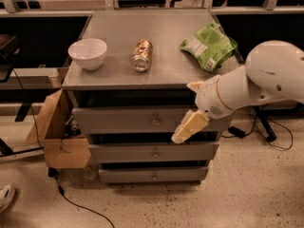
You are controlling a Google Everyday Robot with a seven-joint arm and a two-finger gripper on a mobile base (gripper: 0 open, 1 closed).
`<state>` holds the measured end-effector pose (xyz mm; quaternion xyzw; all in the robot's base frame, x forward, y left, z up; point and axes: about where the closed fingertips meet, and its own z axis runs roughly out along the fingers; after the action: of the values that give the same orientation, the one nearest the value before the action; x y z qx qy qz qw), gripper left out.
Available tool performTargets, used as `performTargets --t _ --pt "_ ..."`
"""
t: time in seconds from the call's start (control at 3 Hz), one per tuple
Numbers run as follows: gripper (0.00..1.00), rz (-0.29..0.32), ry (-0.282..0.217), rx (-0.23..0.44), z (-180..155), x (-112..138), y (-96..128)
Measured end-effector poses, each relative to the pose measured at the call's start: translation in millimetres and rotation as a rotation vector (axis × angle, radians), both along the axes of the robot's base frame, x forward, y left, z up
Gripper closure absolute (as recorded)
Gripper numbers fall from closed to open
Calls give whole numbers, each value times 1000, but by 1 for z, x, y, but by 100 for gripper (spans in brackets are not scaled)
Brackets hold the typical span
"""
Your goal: Open top drawer
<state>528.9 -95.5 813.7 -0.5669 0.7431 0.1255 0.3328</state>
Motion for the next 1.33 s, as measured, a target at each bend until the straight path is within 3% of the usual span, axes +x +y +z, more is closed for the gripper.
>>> performTargets --t 0.33,0.67,1.33 --pt "0 7 47 -19 -26 22 17" --pt "0 -23 120 -48 -55 42 23" --pt "0 -76 183 -46 -84 75 38"
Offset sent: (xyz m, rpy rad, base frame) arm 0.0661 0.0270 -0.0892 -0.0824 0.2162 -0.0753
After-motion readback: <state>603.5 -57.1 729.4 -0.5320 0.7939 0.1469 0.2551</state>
